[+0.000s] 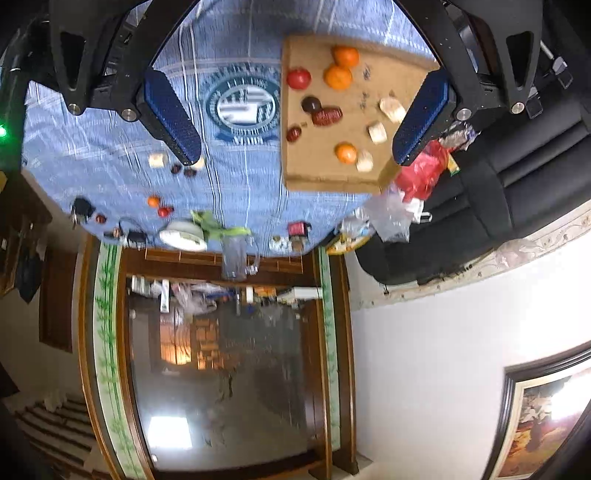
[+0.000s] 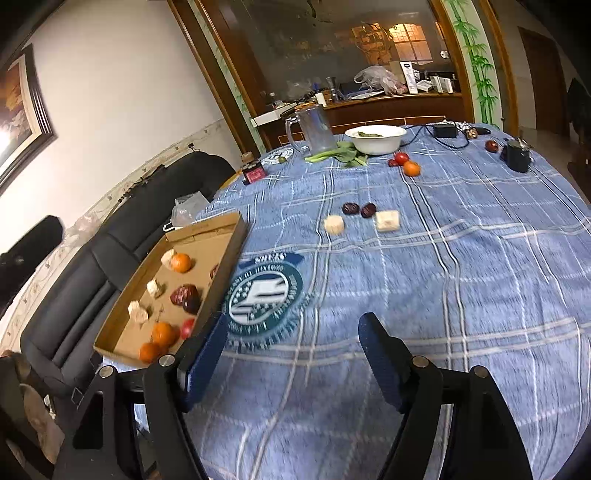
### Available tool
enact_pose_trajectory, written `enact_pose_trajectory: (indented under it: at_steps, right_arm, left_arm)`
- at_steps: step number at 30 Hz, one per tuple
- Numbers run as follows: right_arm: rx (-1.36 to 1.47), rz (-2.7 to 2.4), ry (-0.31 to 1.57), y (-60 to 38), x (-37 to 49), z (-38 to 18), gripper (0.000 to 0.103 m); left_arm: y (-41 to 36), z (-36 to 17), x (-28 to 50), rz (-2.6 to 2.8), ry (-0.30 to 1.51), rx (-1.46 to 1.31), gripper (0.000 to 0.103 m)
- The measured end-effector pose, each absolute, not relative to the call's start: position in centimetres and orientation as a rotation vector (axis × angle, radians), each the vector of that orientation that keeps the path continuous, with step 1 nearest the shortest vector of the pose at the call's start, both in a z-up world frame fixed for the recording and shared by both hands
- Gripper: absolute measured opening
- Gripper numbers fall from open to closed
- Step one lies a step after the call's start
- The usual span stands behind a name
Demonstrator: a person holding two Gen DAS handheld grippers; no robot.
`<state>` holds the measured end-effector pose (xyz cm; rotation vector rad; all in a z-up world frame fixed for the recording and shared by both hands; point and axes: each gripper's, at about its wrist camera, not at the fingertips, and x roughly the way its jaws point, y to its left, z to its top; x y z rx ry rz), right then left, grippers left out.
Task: Organize fruits
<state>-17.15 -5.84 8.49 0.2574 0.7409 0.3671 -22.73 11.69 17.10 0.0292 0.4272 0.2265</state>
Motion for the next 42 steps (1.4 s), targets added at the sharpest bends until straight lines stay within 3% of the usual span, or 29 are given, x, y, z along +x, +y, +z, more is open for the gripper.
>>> enact_pose_trajectory:
  at_steps: [13, 42]
  right_arm:
    - [0.303, 0.325, 0.743, -8.0, -17.2, 8.0, 0.081]
    - [0.198, 0.328, 0.758, -5.6, -17.5, 7.5, 0.082]
  left_arm:
    - [7.3, 14.8, -22.8, 0.235, 0.463, 0.212, 0.103]
    - [11.1, 13.0, -21.6, 0.182, 0.559, 0.007, 0.103]
